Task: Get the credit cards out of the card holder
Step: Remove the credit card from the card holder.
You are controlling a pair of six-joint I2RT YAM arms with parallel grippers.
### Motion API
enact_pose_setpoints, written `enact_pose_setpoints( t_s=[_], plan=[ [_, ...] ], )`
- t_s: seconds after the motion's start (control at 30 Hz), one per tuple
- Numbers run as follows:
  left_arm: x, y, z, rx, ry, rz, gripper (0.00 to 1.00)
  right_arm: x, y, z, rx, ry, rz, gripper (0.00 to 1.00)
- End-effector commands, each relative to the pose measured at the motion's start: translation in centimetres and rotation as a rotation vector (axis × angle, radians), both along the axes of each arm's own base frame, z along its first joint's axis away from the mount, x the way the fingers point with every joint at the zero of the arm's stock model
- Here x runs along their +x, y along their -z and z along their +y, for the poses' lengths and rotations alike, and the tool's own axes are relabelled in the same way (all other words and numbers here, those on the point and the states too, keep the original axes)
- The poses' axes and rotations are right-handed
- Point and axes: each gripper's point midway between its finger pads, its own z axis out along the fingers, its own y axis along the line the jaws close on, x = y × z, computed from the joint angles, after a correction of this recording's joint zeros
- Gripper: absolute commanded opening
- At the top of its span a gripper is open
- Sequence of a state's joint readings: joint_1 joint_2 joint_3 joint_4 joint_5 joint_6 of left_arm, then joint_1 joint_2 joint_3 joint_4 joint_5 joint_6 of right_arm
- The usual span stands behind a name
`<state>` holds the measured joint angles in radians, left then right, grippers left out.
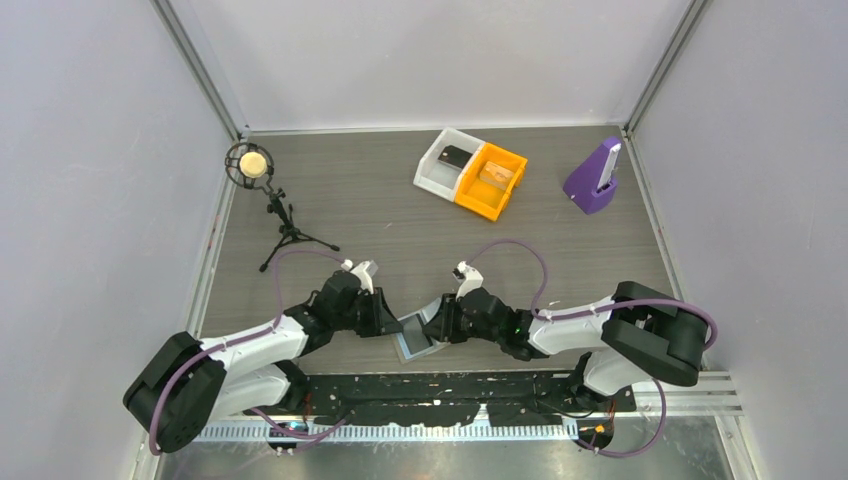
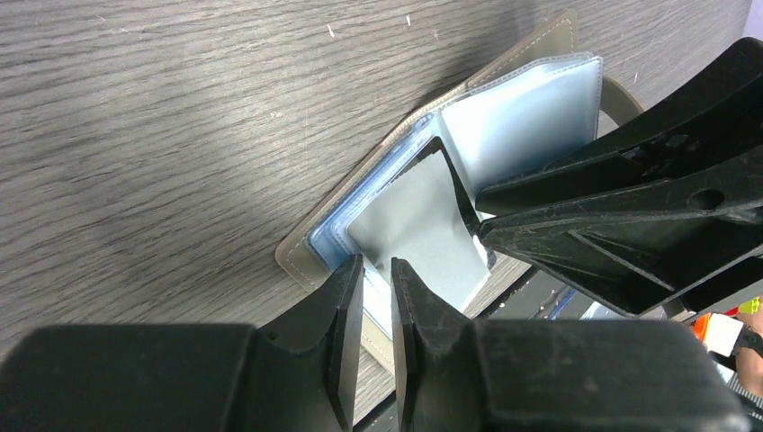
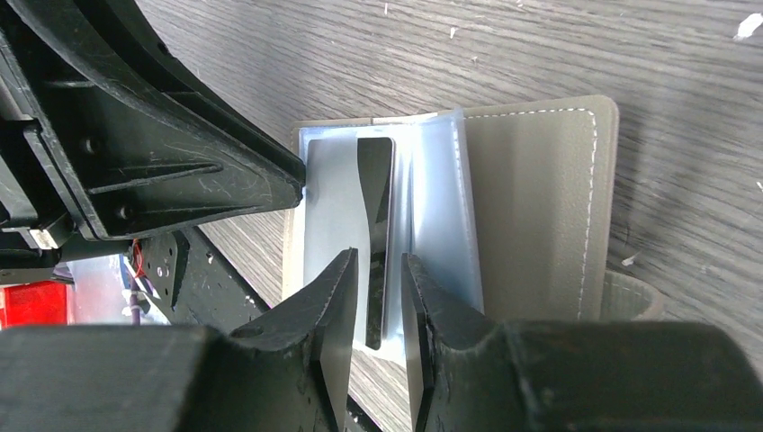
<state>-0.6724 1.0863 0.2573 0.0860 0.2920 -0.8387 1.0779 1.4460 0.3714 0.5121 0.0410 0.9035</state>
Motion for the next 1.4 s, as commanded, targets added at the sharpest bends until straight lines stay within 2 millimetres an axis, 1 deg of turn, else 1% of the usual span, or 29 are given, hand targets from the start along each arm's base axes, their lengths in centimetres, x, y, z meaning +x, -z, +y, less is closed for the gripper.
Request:
enact_pose_setpoints(
  t_s=[0.0,0.1,0.3,0.33,0.37,0.4,0.43,0.47,0.5,0.53,0.57,0.6,0.63,0.67,0.77,0.8,1.03,1.23,1.33,1.37],
  plan=[
    [-0.4,1.0,0.7,0.036,-0.004,0.011,0.2,0.2,-0.2,0.1,0.01,0.004,-0.007,0.31],
    [-0.4,0.9,0.7,0.035,-0.003,0.011,0.2,0.1,0.2,0.4,0.017,-0.004,0.005,0.3],
    [-0.5,1.0,0.7,0.033,-0.001,0.01,0.2,0.2,0.3,0.5,0.038,0.0,0.016,0.3],
    [-0.5,1.0,0.7,0.032,-0.001,0.01,0.2,0.0,0.1,0.8,0.056,-0.013,0.02,0.3],
    [-0.5,1.0,0.7,0.032,-0.001,0.011,0.2,-0.3,0.4,0.7,0.06,-0.022,0.039,0.3],
    [-0.6,1.0,0.7,0.03,0.0,0.012,0.2,-0.1,0.1,0.9,0.083,-0.022,0.035,0.29],
    [-0.6,1.0,0.7,0.031,-0.001,0.014,0.2,-0.4,0.4,0.8,0.086,-0.026,0.052,0.29],
    [-0.6,1.1,0.7,0.032,0.0,0.014,0.2,-0.1,0.1,0.9,0.107,-0.023,0.048,0.28],
    [-0.5,1.1,0.7,0.032,-0.001,0.014,0.2,-0.4,0.6,0.8,0.107,-0.027,0.065,0.28],
    [-0.6,1.1,0.7,0.033,-0.001,0.015,0.2,-0.2,0.3,0.9,0.127,-0.025,0.061,0.27],
    [-0.6,1.1,0.7,0.034,0.001,0.015,0.2,-0.4,0.7,0.8,0.126,-0.028,0.075,0.25],
    [-0.6,1.2,0.7,0.035,0.001,0.015,0.2,-0.2,0.4,0.9,0.146,-0.028,0.068,0.23],
    [-0.5,1.3,0.8,0.039,0.0,0.014,0.2,-0.4,0.8,0.8,0.143,-0.028,0.081,0.2],
    [-0.5,1.3,0.8,0.04,-0.001,0.013,0.2,-0.4,0.7,0.8,0.153,-0.03,0.082,0.19],
    [-0.5,1.4,0.8,0.047,0.002,0.016,0.2,-0.3,0.6,0.7,0.172,-0.025,0.087,0.07],
    [-0.5,1.5,0.8,0.052,0.003,0.017,0.2,-0.2,0.6,0.6,0.175,-0.02,0.088,0.06],
    [-0.3,1.6,1.0,0.079,0.007,0.015,0.22,-0.2,0.6,-0.6,0.175,0.011,0.094,0.05],
    [0.0,0.8,1.0,0.084,0.016,-0.006,0.24,-0.1,0.3,-1.3,0.174,0.028,0.086,0.05],
    [-0.1,0.9,1.3,0.107,0.019,0.003,0.24,-0.1,0.5,-1.7,0.156,0.037,0.086,0.05],
    [0.0,0.8,1.3,0.112,0.02,0.002,0.24,0.0,0.3,-1.7,0.158,0.04,0.078,0.05]
  ],
)
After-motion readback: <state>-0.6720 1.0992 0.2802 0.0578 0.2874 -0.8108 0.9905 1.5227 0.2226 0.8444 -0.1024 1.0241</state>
